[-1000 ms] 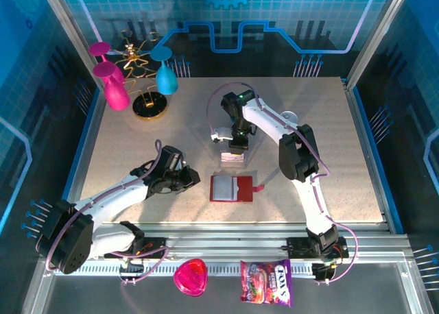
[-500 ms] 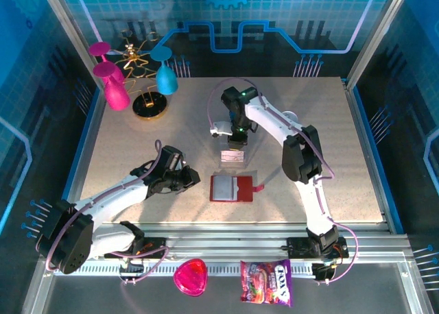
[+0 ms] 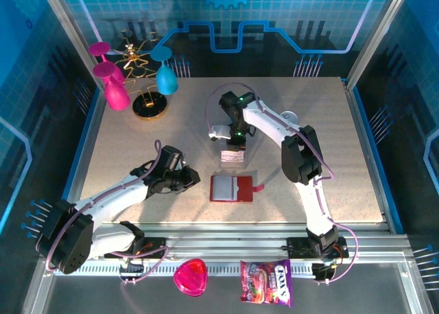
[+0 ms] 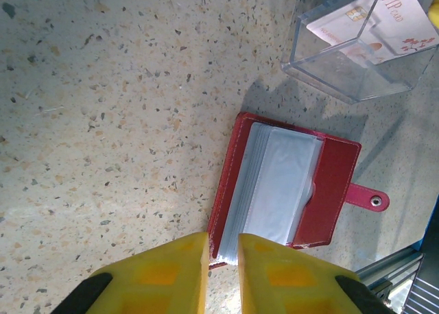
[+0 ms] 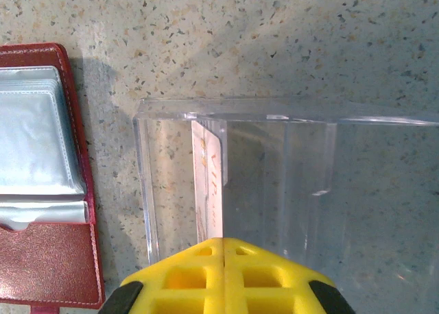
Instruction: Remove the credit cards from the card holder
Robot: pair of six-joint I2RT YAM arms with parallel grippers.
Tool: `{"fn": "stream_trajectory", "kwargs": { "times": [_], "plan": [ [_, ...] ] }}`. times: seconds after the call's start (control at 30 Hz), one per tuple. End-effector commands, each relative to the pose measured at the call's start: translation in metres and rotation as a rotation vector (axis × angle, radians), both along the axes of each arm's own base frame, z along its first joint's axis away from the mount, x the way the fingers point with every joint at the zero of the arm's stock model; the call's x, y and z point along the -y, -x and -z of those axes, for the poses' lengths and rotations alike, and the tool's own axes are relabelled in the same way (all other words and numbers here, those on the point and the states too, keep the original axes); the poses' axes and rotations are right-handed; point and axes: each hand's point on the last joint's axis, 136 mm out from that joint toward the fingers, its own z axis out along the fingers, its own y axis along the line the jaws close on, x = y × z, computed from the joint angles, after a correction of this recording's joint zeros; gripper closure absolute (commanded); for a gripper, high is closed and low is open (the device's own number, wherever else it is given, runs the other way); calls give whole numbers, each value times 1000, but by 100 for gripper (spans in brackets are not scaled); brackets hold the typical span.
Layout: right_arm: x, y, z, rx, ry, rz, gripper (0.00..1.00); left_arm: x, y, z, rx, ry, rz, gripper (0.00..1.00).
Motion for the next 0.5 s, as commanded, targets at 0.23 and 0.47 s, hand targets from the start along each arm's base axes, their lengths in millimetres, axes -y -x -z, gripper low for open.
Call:
{"fn": "stream_trajectory", "kwargs": {
  "times": [0.23, 0.47],
  "plan": [
    [-5, 14, 3, -40, -25, 2, 100, -5, 3, 5, -10, -4, -16, 82],
    [-7, 6, -19, 23, -50, 32, 100, -1, 2, 6, -14, 8, 0, 82]
  ]
}}
